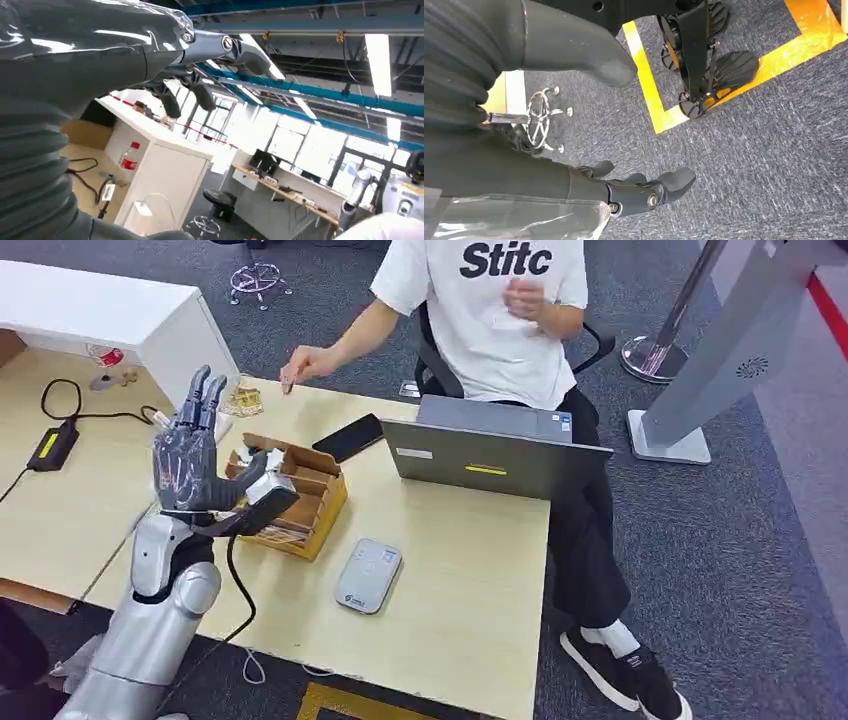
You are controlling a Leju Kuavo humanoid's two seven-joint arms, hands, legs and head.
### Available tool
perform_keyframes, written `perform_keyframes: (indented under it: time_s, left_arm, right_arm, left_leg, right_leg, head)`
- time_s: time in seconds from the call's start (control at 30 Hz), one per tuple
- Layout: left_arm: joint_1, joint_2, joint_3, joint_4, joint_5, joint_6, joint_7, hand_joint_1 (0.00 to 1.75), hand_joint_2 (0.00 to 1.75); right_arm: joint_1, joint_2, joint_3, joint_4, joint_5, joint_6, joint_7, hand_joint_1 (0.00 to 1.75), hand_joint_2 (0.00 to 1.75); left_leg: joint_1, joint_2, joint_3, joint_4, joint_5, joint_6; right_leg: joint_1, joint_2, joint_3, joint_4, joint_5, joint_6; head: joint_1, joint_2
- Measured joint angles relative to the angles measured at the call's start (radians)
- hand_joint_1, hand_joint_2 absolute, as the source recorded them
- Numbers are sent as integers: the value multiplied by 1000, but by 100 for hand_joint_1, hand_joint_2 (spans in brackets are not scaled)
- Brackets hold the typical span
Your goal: Pass the card to the sensor for recognition and then transmit it.
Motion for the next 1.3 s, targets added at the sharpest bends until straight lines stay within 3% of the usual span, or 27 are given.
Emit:
perform_keyframes:
  time_s: [0.23,0.4,0.6,0.87,1.3]
  left_arm:
    - [89,-6,-95,-93,12,-207,-11,0,175]
    - [130,54,-178,-121,27,-326,-23,0,175]
    - [155,131,-209,-121,-8,-333,-6,0,175]
    - [175,198,-212,-121,-44,-321,34,0,175]
    - [179,199,-164,28,-49,-312,48,0,175]
  right_arm:
    - [1,6,-25,0,-8,2,-6,0,175]
    - [2,7,-44,0,-5,5,-6,0,175]
    - [4,7,-51,0,6,5,-3,0,175]
    - [4,7,-66,0,14,5,-3,0,175]
    - [3,7,-70,0,48,8,0,0,175]
  left_leg:
    - [0,0,0,0,0,0]
    - [0,0,0,0,0,0]
    - [1,0,0,0,0,0]
    - [0,0,0,0,0,0]
    - [0,0,0,0,0,0]
  right_leg:
    - [0,0,0,0,0,0]
    - [0,0,0,0,0,0]
    - [0,0,0,1,0,0]
    - [0,0,0,0,0,0]
    - [0,-1,0,0,0,0]
  head:
    - [0,0]
    - [0,0]
    - [0,0]
    - [0,0]
    - [0,0]
